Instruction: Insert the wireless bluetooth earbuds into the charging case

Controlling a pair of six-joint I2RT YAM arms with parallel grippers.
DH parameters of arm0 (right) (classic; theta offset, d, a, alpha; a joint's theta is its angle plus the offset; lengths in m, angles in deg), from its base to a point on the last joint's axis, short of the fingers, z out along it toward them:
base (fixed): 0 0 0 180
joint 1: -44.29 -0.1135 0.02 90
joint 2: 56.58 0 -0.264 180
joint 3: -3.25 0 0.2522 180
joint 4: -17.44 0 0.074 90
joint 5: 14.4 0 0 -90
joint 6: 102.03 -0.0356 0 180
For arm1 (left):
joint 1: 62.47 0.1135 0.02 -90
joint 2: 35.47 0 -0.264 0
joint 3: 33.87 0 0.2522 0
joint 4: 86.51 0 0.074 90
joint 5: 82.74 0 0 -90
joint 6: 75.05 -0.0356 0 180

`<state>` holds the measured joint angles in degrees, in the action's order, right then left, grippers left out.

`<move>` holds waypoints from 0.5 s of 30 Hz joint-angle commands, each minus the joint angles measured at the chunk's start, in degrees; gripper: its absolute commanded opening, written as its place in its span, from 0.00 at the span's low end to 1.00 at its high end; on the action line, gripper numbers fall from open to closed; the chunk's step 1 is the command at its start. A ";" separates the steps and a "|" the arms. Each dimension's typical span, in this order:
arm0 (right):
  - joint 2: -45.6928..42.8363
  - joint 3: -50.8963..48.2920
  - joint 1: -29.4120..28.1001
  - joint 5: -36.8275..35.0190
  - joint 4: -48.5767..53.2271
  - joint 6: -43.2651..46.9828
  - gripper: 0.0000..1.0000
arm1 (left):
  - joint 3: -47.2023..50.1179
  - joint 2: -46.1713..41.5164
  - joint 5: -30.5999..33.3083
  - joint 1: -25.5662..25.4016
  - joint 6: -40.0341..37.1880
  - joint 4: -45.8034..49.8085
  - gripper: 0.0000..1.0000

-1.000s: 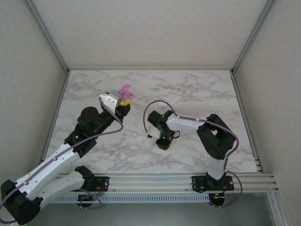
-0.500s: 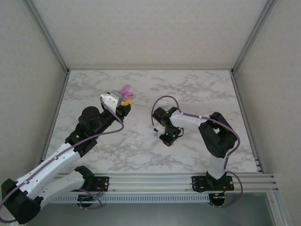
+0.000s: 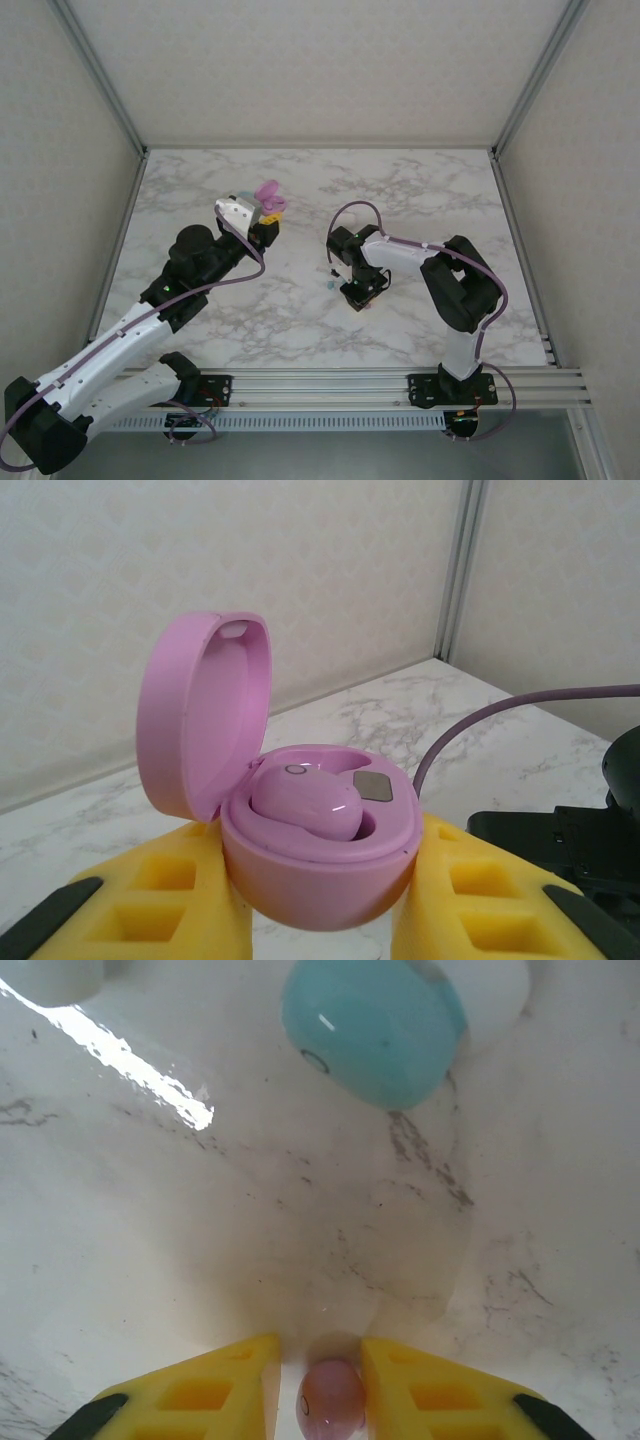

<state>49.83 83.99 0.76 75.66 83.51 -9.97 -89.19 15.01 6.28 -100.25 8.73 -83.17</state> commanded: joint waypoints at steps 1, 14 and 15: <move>1.43 -0.05 -0.14 -0.52 3.30 -1.09 0.28 | -1.92 -0.12 -0.46 0.43 0.37 -1.63 0.19; -3.21 -1.06 -0.02 -2.35 3.13 -4.25 0.17 | -2.04 0.39 -1.04 0.42 0.59 -1.71 0.19; -4.16 -0.89 0.07 -1.83 3.18 -4.70 0.17 | -2.08 0.48 -1.09 0.46 0.60 -1.71 0.19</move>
<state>49.22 83.82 0.76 74.52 83.86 -12.70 -89.19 15.25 6.07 -100.25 8.75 -83.17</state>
